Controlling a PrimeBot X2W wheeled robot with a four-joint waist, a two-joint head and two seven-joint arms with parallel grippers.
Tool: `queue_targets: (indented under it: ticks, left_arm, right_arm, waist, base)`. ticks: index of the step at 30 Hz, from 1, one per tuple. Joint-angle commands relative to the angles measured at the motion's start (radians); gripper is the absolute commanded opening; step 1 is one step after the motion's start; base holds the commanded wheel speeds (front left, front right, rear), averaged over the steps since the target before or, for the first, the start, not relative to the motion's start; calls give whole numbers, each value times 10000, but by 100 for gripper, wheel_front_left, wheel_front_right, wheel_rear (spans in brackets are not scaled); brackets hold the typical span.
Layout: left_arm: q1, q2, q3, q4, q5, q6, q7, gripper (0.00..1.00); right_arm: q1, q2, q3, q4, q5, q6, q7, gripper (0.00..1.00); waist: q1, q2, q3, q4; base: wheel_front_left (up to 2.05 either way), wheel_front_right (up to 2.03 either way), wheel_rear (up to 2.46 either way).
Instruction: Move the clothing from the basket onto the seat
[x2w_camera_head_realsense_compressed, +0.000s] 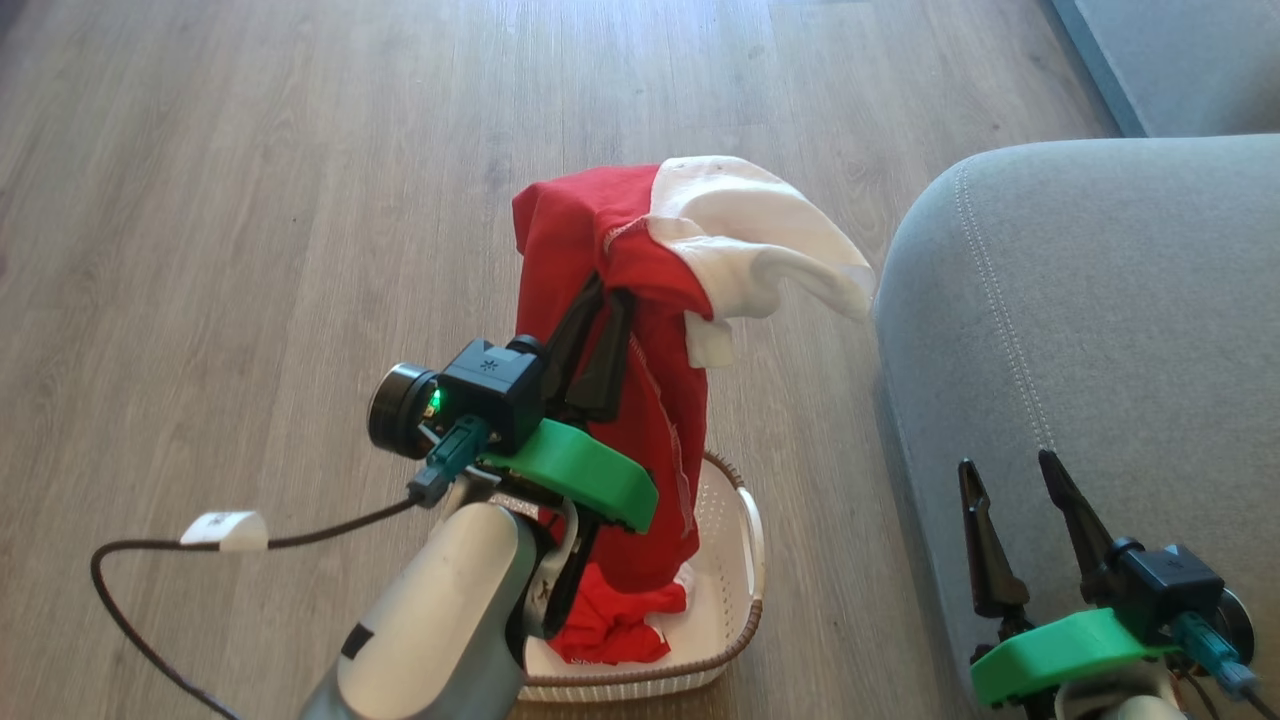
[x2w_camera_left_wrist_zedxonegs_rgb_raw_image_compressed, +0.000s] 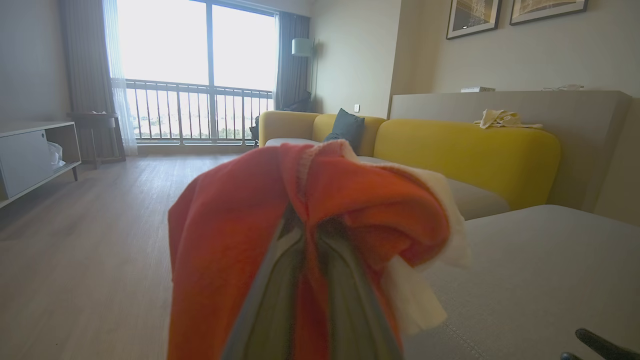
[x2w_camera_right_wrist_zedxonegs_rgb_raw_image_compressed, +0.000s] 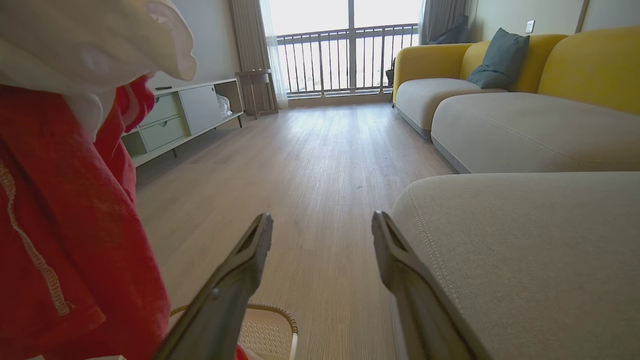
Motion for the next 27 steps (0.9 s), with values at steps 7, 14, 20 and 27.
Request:
queue_targets:
  ticks: [7,14,20,27]
  left_arm:
    - [-433,78,265,-321,-2,66,-128,0]
    - [-500,78,133,-381,-40,108,-128,0]
    - [-583,78,-272,-432,-145,111,-128,0]
    - [-775,78,-923,-534,-303,57,-128,0]
  right_arm:
    - [-452,-55,647,-651,64,-2,-94,100]
    - [-553,-55,1561,-1045,-69,-2,-94,100]
    - [-1047,-240,3150,-1026,-13,-2,-94,100]
    - [-1466,-218,3802,-848,-55,-2,-94,100]
  waist:
    - [1,0,55,-11]
    - [1,0,133,-32]
    - [1,0,181,37]
    - [1,0,160,199]
  base:
    - [0,0,0]
    - [0,0,0]
    - [0,0,0]
    - [0,0,0]
